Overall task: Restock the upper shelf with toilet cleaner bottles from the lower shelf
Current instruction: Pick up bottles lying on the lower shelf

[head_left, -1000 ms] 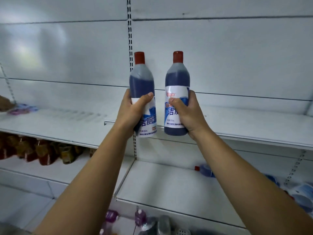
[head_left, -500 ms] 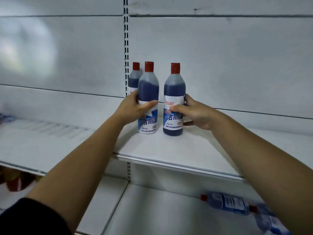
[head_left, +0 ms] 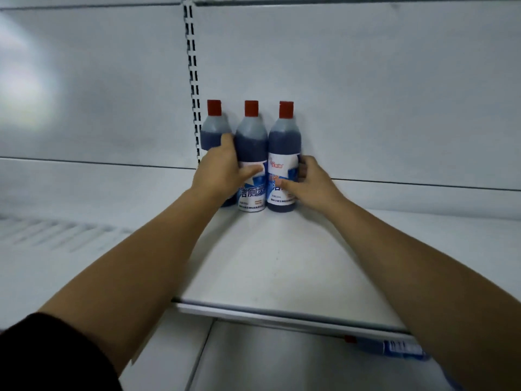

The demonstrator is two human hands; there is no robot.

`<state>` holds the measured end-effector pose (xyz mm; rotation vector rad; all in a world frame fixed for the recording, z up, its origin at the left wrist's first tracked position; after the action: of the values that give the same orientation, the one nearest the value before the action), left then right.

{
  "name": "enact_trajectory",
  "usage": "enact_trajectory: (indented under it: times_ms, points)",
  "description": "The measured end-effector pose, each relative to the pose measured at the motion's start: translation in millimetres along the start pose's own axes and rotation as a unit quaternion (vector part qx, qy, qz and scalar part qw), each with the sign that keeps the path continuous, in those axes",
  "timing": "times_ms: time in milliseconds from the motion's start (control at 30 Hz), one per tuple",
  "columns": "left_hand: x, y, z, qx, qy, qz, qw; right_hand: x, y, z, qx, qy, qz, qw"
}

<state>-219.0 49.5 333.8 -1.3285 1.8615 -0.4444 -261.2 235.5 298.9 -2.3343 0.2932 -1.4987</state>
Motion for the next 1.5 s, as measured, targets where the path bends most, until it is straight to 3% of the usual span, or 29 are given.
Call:
enact_trajectory:
  times_ms: [133,400,533,600,667,767,867,1033,1333,1500]
  points:
    - [0,10,4,-0.022,0.015,0.048,0.999,-4,0,0,-0.001,-0.012,0.062,0.998]
    - [11,20,5,0.000,-0.006,0.041,0.999,-3,9,9,-0.043,-0.017,0.131,0.990]
    - [5,16,16,0.007,-0.006,0.027,1.000,-2,16,21,0.013,0.037,0.271,0.962]
    - [4,18,24,0.047,-0.011,0.016,0.999,-7,19,32,0.086,0.071,0.376,0.920]
    - [6,23,37,0.143,-0.025,-0.006,0.989,-8,18,45,0.137,0.096,0.437,0.884]
    - [11,28,61,0.297,-0.005,-0.099,0.950,2,10,72,0.168,0.091,0.453,0.871]
    - [1,14,86,0.358,0.041,-0.125,0.924,13,2,105,0.172,0.082,0.437,0.879]
    - [-28,6,122,0.380,0.091,-0.089,0.916,18,-13,152,0.134,0.073,0.394,0.906]
    - [-69,12,164,0.329,0.116,-0.108,0.931,14,-67,214,0.067,0.077,0.380,0.919]
    - [-104,13,192,0.291,0.086,-0.138,0.943,4,-110,248,0.030,0.068,0.360,0.930]
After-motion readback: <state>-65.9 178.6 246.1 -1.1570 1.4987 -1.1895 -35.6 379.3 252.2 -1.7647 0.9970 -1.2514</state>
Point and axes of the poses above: each hand's wrist, its own z-axis away from the middle knuckle, its own y-axis out of the palm, x = y × z, the point moved 5 cm from there along -z, towards the middle knuckle, and after that the axes turned 4 degrees about -z, right-handed, at the moved point
